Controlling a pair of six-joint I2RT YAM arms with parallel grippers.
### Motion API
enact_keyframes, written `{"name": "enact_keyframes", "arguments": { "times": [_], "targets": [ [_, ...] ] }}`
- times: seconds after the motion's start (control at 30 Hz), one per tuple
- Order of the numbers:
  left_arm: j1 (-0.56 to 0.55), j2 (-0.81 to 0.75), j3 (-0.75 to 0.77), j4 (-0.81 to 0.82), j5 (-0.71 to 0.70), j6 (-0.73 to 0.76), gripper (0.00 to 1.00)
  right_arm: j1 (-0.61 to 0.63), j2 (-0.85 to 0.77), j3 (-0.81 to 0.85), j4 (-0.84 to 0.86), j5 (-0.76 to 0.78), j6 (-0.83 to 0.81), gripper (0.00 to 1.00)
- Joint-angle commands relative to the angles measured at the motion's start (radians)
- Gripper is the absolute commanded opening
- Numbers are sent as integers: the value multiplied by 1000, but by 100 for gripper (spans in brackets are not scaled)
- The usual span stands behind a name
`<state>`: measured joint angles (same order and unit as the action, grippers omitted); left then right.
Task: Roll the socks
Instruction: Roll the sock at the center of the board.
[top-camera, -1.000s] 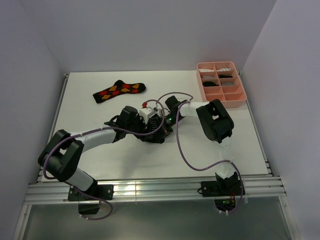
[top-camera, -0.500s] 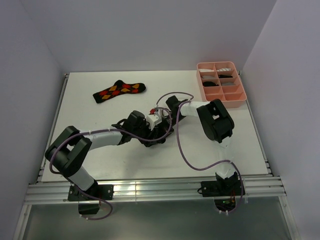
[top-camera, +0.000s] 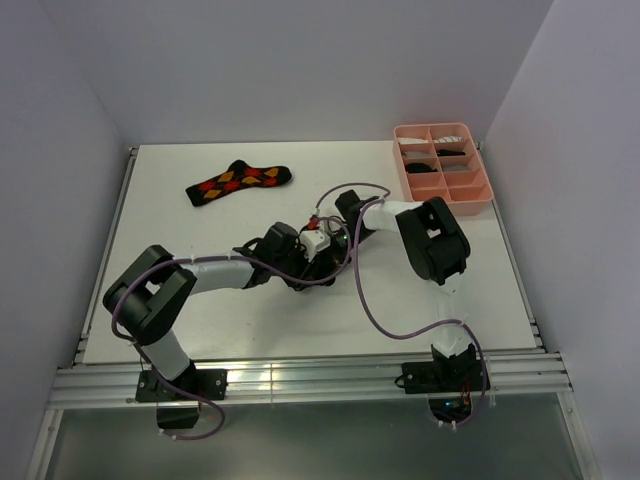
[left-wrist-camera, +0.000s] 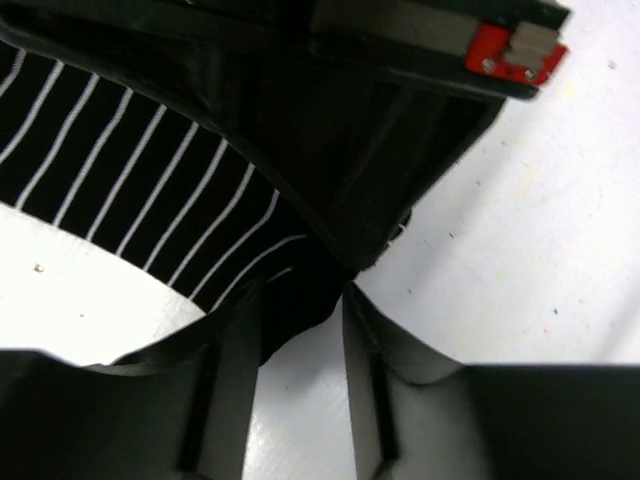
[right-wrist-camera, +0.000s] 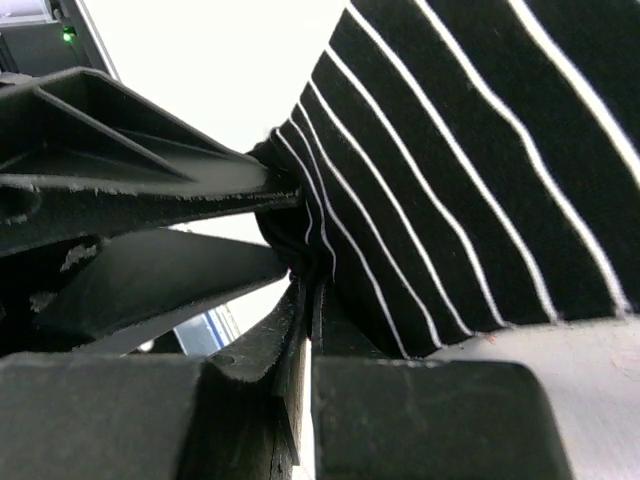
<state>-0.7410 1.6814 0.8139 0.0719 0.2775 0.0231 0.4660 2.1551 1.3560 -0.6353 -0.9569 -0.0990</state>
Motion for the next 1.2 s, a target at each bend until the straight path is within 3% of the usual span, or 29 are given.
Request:
{"name": "enact_keyframes", "arguments": {
  "times": [0.0,0.23,0.53,0.73,1.07,1.17],
  "targets": [
    [-12,35,31,11,-23,6,41,-13,-11,6,3,73,-34,0],
    [-12,60,51,-21,-1,-3,1,-20,-87,-53,83,86,-4,0],
    [-11,84,125,-156,29,-15,0,-20,-291,-239,319,147,97,16],
    [12,89,157,-204,90,-90,0,-39,-414,-357,474,259,225,18],
    [37,115,189,-251,118,-163,0,-47,-445,-412,571,296,274,18],
    [45,113,188,-245,132,-196,1,-47,-504,-460,624,308,285,29]
  ]
}}
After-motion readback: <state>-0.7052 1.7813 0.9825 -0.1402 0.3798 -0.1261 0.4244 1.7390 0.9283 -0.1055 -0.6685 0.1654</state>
